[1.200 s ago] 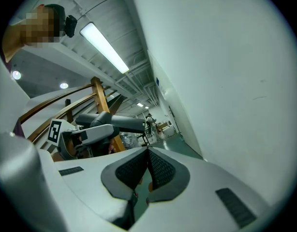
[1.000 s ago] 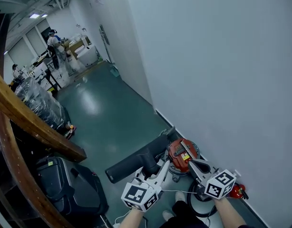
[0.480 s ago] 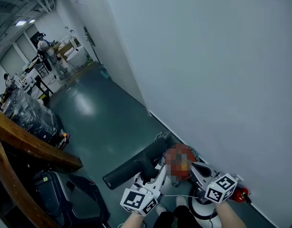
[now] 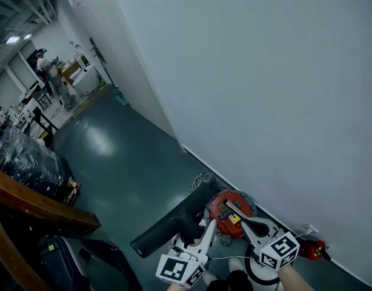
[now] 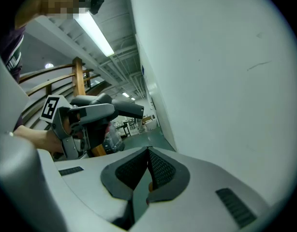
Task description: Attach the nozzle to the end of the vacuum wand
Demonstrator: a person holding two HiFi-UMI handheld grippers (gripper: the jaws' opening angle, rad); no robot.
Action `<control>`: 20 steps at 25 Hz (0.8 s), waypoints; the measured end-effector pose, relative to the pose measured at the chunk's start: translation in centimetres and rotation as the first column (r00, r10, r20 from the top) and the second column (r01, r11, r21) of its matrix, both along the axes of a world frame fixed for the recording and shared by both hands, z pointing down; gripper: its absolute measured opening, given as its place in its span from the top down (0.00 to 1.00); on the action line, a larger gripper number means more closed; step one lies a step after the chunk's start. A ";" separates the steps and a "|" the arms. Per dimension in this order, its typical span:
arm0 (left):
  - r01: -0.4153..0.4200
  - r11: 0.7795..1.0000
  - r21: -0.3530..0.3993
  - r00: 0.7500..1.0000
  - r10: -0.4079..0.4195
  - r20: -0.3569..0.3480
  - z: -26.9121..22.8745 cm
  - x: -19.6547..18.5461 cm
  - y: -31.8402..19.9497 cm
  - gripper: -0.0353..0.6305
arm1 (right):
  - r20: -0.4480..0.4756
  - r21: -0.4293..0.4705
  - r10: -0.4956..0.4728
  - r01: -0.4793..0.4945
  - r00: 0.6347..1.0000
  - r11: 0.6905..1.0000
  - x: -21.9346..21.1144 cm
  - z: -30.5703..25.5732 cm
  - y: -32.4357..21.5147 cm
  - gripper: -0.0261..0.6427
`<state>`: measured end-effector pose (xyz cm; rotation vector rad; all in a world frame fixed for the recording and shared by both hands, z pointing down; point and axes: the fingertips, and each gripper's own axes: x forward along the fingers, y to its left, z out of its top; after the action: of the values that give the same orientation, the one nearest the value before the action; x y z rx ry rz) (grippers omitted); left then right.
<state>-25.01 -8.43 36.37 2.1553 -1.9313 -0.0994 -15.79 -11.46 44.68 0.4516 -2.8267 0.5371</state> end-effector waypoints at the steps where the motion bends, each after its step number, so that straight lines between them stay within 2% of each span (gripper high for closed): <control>1: -0.002 1.000 0.001 1.000 0.002 -0.006 1.1 0.0 -0.4 0.75 | -0.009 0.005 -0.003 0.003 1.000 1.000 0.0 1.2 -0.2 0.94; 7: -0.004 1.000 -0.008 0.999 0.004 -0.032 6.3 -0.5 -2.2 0.75 | -0.015 -0.012 0.000 0.000 1.000 1.000 -0.1 6.0 -1.4 0.94; 14: 0.008 1.000 -0.007 0.999 -0.008 -0.053 10.1 -0.8 -3.8 0.75 | -0.130 0.045 -0.032 0.038 0.991 0.998 -0.7 11.5 -2.4 0.93; 20: 0.002 1.000 -0.012 0.999 -0.003 -0.054 14.2 -0.7 -5.6 0.75 | -0.192 0.052 -0.040 0.051 0.981 0.997 -1.4 17.2 -3.7 0.93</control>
<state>-25.74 -14.03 50.61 2.1200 -1.9000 -0.1450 -17.18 -15.19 61.91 0.4241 -2.6660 0.3833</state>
